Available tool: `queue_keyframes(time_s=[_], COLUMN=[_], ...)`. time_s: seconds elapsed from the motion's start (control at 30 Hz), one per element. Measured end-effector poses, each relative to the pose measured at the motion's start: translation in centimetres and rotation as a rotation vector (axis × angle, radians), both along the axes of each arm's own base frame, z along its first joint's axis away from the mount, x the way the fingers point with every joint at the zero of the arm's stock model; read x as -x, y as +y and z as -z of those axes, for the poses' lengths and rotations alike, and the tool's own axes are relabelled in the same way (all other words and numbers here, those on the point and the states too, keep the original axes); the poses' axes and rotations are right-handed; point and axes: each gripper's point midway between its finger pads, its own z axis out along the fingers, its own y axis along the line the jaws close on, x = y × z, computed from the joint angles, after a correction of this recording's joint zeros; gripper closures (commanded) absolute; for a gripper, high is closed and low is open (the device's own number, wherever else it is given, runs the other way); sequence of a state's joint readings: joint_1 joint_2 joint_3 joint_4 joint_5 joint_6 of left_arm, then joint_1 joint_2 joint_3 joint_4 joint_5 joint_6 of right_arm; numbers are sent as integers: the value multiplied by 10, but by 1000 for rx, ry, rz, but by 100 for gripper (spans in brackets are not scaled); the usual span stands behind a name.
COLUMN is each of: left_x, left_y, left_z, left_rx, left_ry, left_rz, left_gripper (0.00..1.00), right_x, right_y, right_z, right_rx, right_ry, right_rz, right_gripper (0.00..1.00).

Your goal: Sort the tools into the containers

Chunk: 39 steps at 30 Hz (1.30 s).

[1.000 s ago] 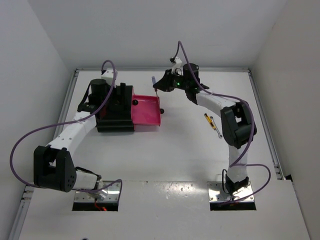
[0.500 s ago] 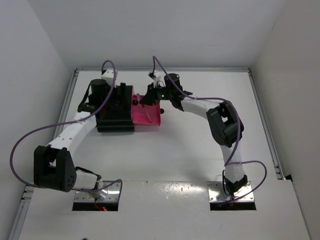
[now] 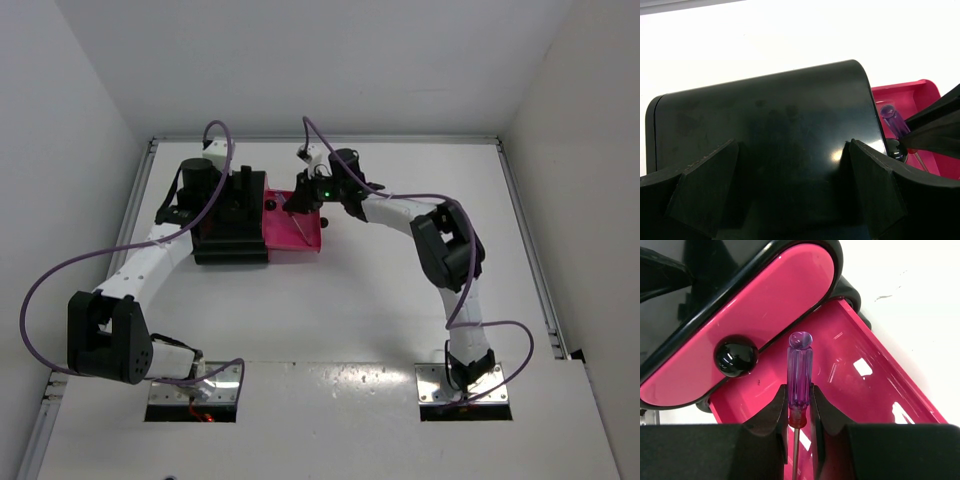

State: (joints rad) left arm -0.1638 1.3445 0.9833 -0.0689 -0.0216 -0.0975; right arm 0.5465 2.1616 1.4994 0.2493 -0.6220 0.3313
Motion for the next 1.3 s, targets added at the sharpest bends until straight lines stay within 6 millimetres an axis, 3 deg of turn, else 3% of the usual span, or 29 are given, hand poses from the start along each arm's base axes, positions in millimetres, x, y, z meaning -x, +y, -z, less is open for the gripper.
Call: queue_keyframes(time_s=[0.13, 0.27, 0.43, 0.67, 0.8, 0.9, 0.97, 1.03, 1.1, 1.17, 1.3], left_x=[0, 0, 0, 0, 0, -1, -1, -1, -1, -1, -1], left_y=[0, 0, 0, 0, 0, 0, -1, -1, -1, -1, -1], left_z=[0, 0, 0, 0, 0, 0, 0, 0, 0, 0, 0], left_rx=[0, 0, 0, 0, 1, 1, 1, 0, 0, 0, 1], left_ry=[0, 0, -2, -4, -4, -5, -6, -7, -8, -8, -8], left_rz=[0, 0, 0, 1, 1, 2, 3, 4, 4, 4, 5], left_gripper=[0, 0, 0, 0, 0, 0, 0, 0, 0, 0, 0], right_x=[-1, -2, -2, -4, -5, -14, -23, -32, -35, -37, -29], right_y=[1, 2, 3, 2, -7, -26, -47, -72, -95, -118, -146], right_z=[4, 7, 17, 16, 5, -19, -40, -56, -64, -61, -30], right_rx=[8, 14, 28, 14, -7, -50, -89, -129, -173, -219, -297], right_ry=[4, 7, 30, 62, 89, 101, 112, 131, 174, 239, 441], right_rz=[-9, -15, -15, 6, 31, 59, 88, 117, 141, 169, 217], right_gripper=[87, 70, 60, 60, 60, 58, 57, 47, 45, 43, 43])
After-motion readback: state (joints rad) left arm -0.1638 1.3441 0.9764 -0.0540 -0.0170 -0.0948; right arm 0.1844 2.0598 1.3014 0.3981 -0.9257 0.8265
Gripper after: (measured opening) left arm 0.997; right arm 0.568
